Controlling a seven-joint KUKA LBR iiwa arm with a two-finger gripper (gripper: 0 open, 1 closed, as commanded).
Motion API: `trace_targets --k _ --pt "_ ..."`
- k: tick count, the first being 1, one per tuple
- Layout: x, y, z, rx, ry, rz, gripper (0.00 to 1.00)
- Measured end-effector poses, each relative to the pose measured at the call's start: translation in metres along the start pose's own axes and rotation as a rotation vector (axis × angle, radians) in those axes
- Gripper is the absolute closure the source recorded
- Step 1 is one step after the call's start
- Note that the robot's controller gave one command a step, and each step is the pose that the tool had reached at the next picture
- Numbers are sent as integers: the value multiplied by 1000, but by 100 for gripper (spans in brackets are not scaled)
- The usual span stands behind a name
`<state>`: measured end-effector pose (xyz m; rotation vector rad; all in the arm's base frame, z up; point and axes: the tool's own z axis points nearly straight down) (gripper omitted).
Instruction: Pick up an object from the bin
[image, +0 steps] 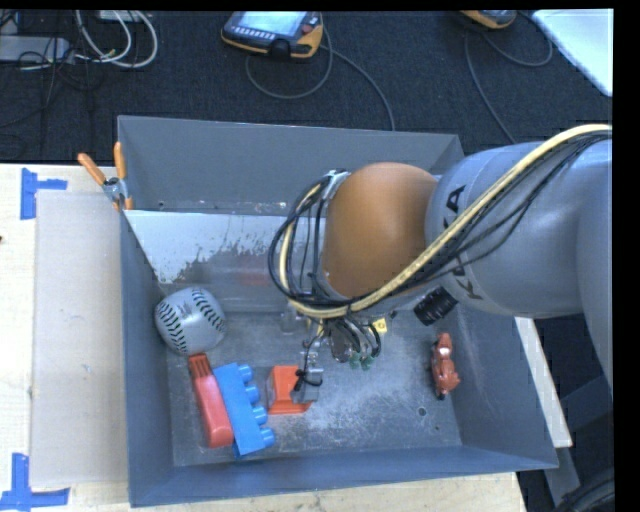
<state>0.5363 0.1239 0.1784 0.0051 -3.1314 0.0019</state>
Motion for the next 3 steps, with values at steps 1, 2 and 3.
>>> trace_targets --k 1,2,3 --pt "-1 0 -5 -1 -7 3 0" --pt "-2 -1 -4 -1 -8 3 0" --pt "-21 30 19 -1 -14 23 0"
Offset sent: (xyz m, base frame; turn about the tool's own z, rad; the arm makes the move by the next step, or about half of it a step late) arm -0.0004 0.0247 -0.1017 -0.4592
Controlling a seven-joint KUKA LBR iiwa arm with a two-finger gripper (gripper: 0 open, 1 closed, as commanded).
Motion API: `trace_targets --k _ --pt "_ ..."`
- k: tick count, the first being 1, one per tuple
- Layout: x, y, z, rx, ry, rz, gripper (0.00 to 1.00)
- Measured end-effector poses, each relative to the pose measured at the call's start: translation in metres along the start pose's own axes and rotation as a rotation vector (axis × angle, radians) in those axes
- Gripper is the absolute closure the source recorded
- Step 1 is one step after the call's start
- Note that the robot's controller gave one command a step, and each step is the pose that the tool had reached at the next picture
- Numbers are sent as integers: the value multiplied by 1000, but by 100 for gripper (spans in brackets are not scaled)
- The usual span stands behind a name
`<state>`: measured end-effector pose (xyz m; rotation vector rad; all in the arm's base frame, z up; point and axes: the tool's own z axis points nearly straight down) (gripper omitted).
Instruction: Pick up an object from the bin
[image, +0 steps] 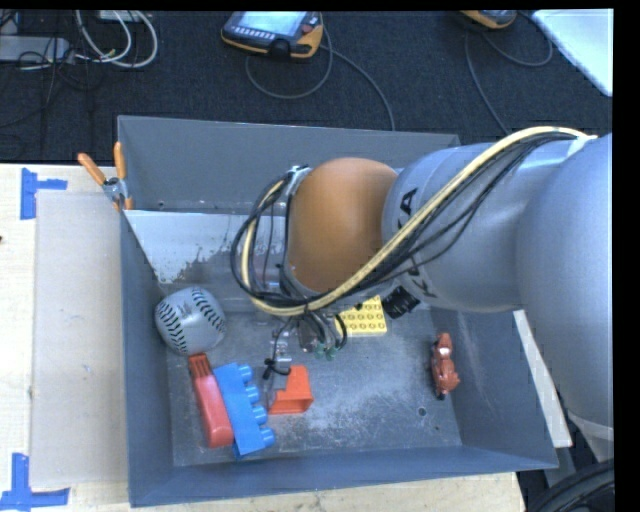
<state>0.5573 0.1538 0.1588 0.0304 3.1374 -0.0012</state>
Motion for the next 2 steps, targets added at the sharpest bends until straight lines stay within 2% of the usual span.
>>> trace_targets --k 1,2 --pt "17 2 31 -6 7 -2 0" --pt "10 -39 57 0 6 -130 0"
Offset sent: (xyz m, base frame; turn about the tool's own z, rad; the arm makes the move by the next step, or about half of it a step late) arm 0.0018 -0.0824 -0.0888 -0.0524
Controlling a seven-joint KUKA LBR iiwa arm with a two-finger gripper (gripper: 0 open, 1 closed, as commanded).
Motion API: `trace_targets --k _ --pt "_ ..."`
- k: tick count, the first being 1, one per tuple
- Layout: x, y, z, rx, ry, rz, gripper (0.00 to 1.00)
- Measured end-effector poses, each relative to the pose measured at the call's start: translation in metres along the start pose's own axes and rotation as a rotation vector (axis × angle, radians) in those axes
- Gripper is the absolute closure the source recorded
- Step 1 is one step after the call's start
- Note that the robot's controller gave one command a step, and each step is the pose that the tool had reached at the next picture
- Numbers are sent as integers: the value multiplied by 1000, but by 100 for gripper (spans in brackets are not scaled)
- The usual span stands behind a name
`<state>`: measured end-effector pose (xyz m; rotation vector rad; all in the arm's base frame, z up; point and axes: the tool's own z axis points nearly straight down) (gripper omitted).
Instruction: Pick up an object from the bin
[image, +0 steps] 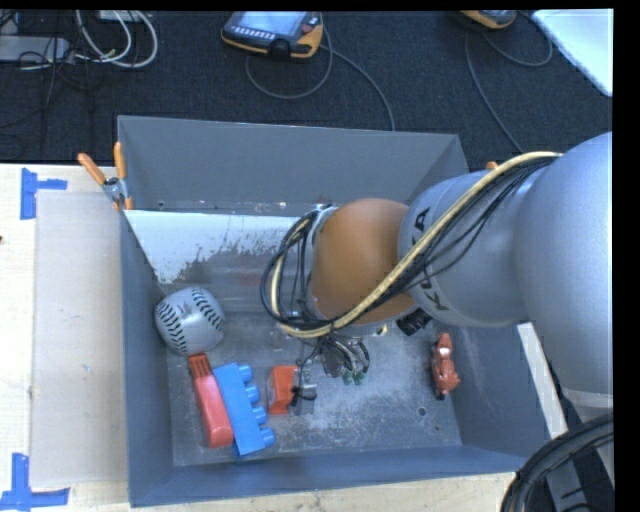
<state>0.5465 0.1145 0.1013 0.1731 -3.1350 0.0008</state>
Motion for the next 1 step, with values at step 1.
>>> trace_targets --k 1 --pt "-18 -49 27 -7 2 42 100"
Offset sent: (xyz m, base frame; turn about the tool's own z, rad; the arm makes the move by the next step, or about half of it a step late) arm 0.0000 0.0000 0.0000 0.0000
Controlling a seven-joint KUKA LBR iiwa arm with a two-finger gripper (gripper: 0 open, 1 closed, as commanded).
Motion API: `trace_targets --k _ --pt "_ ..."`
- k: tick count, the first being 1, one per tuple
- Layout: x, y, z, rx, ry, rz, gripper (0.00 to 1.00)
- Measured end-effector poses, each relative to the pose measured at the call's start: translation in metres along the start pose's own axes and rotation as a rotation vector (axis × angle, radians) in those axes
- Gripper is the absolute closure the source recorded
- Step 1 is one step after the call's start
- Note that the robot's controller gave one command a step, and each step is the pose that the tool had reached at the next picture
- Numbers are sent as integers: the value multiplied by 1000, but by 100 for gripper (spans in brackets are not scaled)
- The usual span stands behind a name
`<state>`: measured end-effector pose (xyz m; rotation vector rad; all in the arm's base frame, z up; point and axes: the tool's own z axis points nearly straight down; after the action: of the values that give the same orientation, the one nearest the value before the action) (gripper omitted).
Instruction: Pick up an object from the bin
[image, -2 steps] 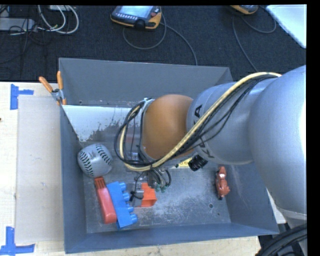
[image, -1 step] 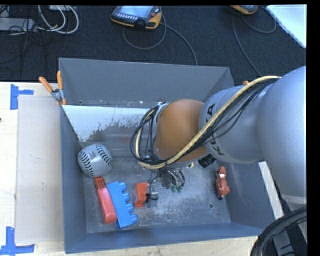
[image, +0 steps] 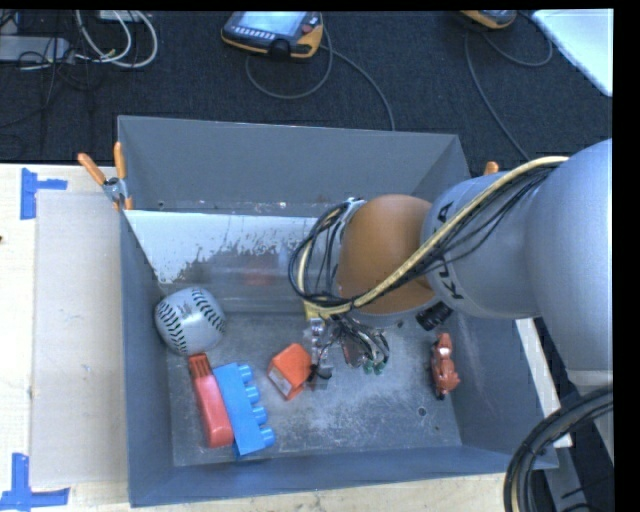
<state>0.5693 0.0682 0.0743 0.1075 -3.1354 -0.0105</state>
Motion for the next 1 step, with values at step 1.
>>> trace_targets --k 1 --pt "1 -1 3 2 -3 2 0"
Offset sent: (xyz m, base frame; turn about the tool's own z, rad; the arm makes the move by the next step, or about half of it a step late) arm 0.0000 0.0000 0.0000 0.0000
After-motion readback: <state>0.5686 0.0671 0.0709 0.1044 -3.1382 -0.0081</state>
